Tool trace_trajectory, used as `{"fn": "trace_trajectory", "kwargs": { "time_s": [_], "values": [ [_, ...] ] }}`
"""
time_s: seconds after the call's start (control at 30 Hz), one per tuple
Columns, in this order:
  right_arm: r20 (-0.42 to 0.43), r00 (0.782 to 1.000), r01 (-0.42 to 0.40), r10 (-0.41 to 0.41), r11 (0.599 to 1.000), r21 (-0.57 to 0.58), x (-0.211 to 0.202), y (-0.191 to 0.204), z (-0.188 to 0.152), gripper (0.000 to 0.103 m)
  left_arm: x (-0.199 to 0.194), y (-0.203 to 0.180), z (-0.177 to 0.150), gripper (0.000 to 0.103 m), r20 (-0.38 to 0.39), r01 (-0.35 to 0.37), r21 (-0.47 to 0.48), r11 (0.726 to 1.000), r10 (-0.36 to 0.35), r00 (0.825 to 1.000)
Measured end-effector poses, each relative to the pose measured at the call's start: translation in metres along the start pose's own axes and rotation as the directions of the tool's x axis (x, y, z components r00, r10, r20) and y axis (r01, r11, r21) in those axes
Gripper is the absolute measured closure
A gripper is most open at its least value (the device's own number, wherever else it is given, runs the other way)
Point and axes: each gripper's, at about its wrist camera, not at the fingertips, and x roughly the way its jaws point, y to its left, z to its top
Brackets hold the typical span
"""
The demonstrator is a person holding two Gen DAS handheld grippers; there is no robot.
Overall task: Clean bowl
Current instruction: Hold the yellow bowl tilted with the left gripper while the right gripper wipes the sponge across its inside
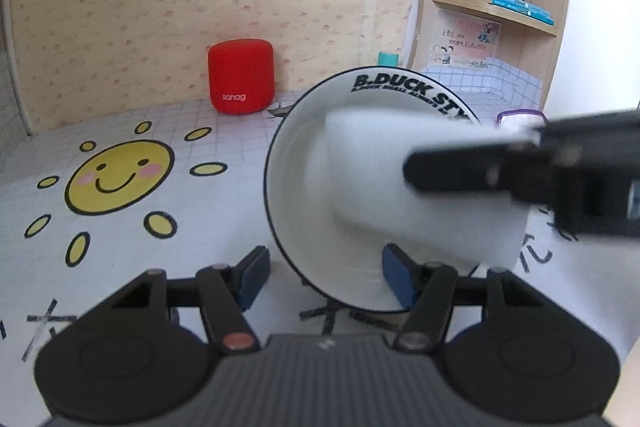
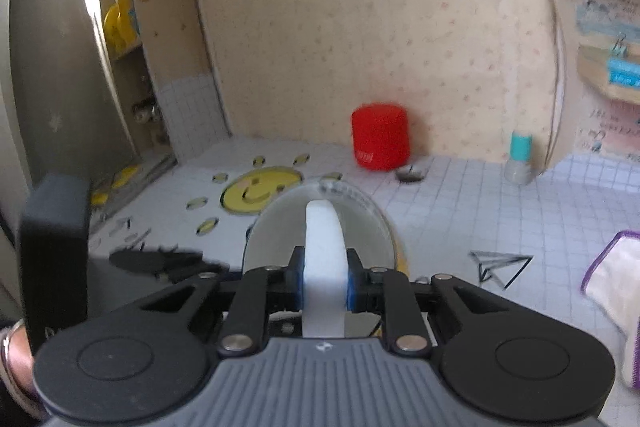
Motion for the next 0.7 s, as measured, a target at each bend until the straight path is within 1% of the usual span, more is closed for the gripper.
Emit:
{"fn": "trace_trajectory", "kwargs": {
  "time_s": [0.13,0.23,0.33,0.43,0.6,0.7],
  "values": [
    [-0.01,0.999,0.037,-0.037,0.999,-0.019,-0.002,0.0,-0.004,0.085,-0.001,-0.001,-0.002,0.043,0.004,0.005,-0.003,1.0,-0.005,1.0],
    [-0.032,0.999,0.002,-0.002,1.0,0.016,0.004,-0.004,-0.008,0.085,-0.001,-0.002,-0.002,0.043,0.003,0.007,0.004,1.0,-0.007,1.0],
    [-0.044,0.999,-0.012,0.013,1.0,0.013,0.007,-0.002,-0.008,0.085,0.0,0.0,-0.001,0.042,-0.002,0.008,0.017,1.0,-0.007,1.0],
    [-0.046,0.999,-0.004,0.004,1.0,-0.003,0.007,0.002,-0.007,0.085,0.004,0.004,0.001,0.042,-0.001,-0.017,0.027,0.999,0.017,1.0],
    [-0.054,0.998,0.013,-0.015,0.999,-0.038,0.005,0.007,-0.007,0.085,0.006,0.012,0.001,0.042,0.004,0.009,0.014,1.0,-0.009,1.0],
    [-0.052,0.998,0.033,-0.035,0.998,-0.047,0.003,0.009,-0.006,0.085,0.004,0.012,-0.001,0.044,0.013,0.009,0.009,1.0,-0.009,1.0]
  ]
}}
